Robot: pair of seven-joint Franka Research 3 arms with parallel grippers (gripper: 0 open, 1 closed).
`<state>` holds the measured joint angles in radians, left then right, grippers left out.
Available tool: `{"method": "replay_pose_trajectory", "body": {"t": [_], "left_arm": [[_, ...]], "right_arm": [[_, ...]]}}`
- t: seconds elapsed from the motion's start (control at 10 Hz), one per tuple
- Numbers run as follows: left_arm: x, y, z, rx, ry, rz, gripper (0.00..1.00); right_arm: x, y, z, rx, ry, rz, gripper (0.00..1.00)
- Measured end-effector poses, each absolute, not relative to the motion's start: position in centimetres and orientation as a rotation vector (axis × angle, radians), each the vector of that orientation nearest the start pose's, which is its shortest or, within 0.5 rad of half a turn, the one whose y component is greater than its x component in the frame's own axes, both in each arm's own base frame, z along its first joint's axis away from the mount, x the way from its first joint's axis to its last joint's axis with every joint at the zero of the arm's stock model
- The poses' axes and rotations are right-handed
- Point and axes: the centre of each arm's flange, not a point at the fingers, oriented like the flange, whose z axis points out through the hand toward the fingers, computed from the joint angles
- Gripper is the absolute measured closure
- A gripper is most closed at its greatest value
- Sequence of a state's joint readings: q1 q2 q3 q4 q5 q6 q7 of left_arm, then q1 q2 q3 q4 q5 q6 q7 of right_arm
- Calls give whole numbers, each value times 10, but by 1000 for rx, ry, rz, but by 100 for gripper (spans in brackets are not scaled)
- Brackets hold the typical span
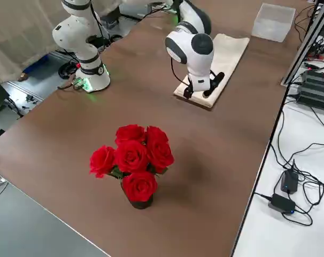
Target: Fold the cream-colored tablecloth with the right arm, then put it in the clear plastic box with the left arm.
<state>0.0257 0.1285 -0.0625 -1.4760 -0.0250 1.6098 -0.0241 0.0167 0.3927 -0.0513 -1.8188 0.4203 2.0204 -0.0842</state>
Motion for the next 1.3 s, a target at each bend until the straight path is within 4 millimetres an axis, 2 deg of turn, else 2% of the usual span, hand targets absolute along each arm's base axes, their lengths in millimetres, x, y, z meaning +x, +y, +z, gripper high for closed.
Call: {"method": "replay_pose_trajectory", "body": {"t": [0.3,0.7,0.9,1.1,1.3], "left_arm": [[597,-22,599,-3175,18,-7,0],[597,-22,599,-3175,18,-6,0],[598,-22,597,-3175,19,-3,0],[598,-22,597,-3175,19,-1,0],[598,-23,597,-3175,19,-1,0]], "right_arm": [[628,14,288,-2787,237,205,0],[630,37,227,-2769,253,233,0],[630,47,212,-2774,249,216,0],[620,58,195,-2788,250,184,0],[613,66,187,-2788,245,198,0]]}}
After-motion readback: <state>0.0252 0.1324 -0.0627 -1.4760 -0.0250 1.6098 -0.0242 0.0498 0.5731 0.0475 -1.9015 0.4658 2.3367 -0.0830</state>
